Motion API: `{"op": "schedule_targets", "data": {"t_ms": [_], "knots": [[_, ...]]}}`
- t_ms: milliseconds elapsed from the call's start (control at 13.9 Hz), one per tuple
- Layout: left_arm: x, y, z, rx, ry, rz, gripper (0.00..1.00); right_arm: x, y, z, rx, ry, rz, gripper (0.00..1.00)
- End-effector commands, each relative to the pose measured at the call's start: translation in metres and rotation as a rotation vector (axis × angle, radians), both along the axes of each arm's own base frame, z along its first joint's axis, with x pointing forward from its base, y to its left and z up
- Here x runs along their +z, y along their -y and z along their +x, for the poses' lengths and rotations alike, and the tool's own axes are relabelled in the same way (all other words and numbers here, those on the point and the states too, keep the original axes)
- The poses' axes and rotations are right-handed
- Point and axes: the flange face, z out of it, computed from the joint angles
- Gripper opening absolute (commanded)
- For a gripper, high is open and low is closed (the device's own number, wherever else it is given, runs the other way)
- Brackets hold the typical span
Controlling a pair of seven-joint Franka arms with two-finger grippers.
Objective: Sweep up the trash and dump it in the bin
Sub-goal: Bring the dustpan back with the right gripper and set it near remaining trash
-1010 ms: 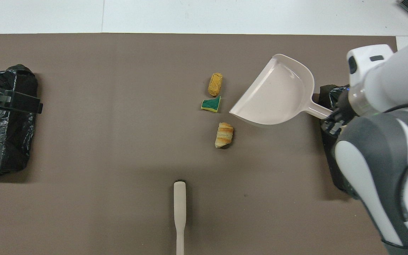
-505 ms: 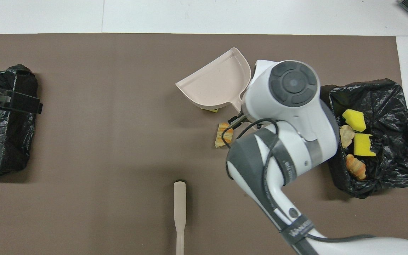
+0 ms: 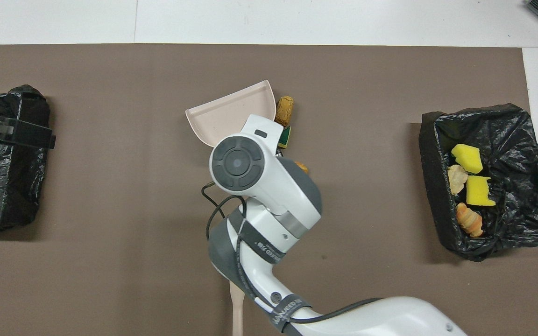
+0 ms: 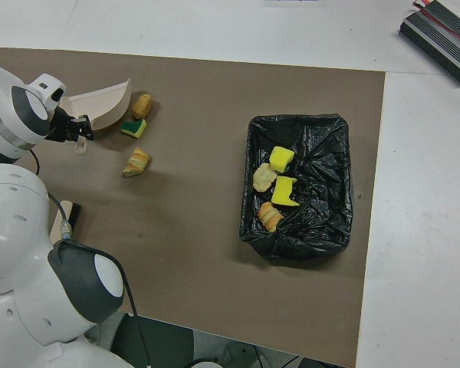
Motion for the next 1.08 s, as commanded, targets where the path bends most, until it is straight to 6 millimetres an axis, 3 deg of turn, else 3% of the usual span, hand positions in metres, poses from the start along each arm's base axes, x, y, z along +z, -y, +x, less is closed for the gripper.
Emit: {"op": "schedule_targets", "data": {"t_ms": [0,144,361,433,505,577,649,794,938,1010], "knots": [[0.004,-0.004,-0.001,0.007,0.004,-0.011,1.00,-0.013,-0.027,0.011,-0.126,0.042,0.025,0.00],[0.004,-0.003,0.000,0.007,0.008,-0.012,1.00,-0.026,-0.042,0.002,-0.167,0.046,0.042,0.00],[0.004,-0.003,0.000,-0.010,0.015,-0.008,1.00,-0.029,-0.036,0.005,-0.264,0.043,0.057,0.00],[0.006,-0.003,0.002,-0.009,0.029,-0.007,1.00,-0.029,-0.036,0.006,-0.306,0.043,0.068,0.17],[0.006,-0.001,0.004,-0.012,0.047,-0.010,1.00,-0.025,-0.035,0.006,-0.319,0.051,0.069,0.99],[0.007,-0.002,0.005,-0.009,0.055,-0.011,1.00,-0.022,-0.036,0.004,-0.321,0.045,0.072,1.00],[0.008,-0.001,0.007,-0.010,0.070,-0.013,1.00,-0.007,-0.025,0.005,-0.336,0.042,0.069,1.00],[0.005,0.002,0.019,-0.010,0.123,-0.023,1.00,0.004,-0.011,-0.013,-0.317,-0.003,-0.001,1.00],[-0.014,0.015,0.034,-0.021,0.118,-0.029,1.00,0.022,-0.004,-0.030,-0.251,-0.077,-0.055,1.00],[-0.024,0.031,0.040,-0.042,0.121,-0.036,1.00,0.025,-0.004,-0.043,-0.265,-0.119,-0.039,1.00]]}}
